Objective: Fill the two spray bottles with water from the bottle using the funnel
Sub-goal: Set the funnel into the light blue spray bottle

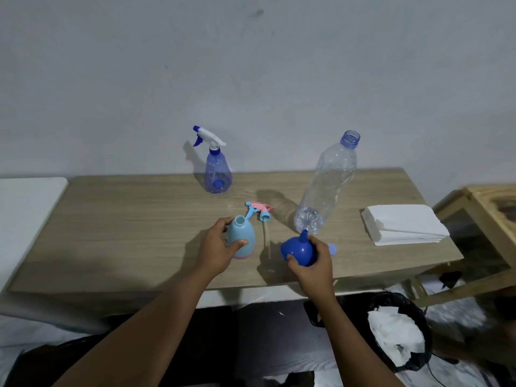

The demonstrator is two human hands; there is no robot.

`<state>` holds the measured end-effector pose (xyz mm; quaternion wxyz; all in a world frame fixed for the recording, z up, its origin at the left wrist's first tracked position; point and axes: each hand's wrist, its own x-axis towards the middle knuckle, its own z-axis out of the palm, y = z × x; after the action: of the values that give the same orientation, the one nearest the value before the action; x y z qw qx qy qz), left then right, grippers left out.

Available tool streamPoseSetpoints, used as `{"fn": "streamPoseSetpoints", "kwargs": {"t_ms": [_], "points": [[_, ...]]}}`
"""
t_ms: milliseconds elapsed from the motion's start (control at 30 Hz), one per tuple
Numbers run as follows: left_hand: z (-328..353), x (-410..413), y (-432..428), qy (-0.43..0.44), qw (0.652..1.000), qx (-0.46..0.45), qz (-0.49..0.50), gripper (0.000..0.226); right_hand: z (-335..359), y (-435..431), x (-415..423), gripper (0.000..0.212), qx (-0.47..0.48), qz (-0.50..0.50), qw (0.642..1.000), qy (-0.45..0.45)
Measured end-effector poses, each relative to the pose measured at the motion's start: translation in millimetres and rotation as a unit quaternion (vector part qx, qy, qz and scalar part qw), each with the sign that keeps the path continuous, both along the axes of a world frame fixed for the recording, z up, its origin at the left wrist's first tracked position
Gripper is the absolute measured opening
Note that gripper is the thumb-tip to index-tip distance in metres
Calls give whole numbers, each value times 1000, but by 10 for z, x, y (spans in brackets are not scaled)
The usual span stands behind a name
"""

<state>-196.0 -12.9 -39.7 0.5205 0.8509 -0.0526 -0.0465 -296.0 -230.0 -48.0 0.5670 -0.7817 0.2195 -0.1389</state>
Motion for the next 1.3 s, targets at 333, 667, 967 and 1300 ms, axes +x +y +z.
{"fn": "streamPoseSetpoints", "kwargs": {"t_ms": [333, 667, 967, 1300], "points": [[-52, 8, -49, 22, 999, -27, 13, 56, 686, 337, 440, 47, -1, 94, 991, -93], [-126, 41, -24, 44, 998, -38, 2, 63, 1030, 422, 818, 67, -305, 236, 922, 22], [-27, 14, -37, 94, 993, -74, 13, 47, 1207, 609, 1117, 95, -414, 297, 859, 55], [-41, -5, -27, 89, 993, -73, 18, 51, 1127, 775, 1137, 122, -385, 303, 871, 45]]}}
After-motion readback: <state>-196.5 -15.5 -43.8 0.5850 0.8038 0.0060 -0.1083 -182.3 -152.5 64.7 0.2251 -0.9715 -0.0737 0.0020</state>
